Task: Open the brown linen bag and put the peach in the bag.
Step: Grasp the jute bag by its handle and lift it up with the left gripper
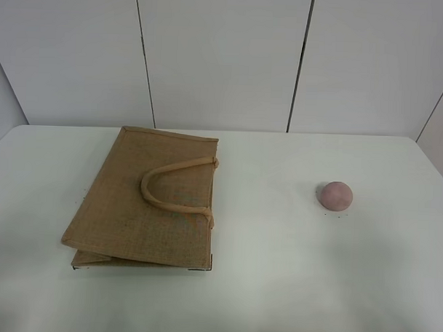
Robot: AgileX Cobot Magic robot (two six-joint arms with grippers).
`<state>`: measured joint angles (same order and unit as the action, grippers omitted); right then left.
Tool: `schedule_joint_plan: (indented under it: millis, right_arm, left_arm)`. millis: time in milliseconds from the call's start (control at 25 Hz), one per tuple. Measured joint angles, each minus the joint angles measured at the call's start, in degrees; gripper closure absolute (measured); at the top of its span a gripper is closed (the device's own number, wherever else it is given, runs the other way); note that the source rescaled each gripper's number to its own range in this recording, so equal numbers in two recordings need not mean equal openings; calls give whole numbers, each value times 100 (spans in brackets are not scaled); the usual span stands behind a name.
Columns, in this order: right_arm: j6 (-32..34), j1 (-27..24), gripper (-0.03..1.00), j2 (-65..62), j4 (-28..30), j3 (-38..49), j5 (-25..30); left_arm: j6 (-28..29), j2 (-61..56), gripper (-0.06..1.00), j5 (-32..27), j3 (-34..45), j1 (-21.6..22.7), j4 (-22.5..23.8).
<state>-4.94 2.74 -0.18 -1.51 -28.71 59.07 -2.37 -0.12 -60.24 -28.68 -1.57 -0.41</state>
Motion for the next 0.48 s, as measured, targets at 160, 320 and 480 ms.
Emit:
schedule_joint_plan:
  millis: [160, 320, 480]
  right_arm:
    - [0, 0, -3, 0, 0, 0, 0]
    - [0, 0, -3, 0, 0, 0, 0]
    - [0, 0, -3, 0, 0, 0, 0]
  left_arm:
    - [0, 0, 12, 0, 0, 0, 0]
    - [0, 0, 12, 0, 0, 0, 0]
    - [0, 0, 12, 0, 0, 0, 0]
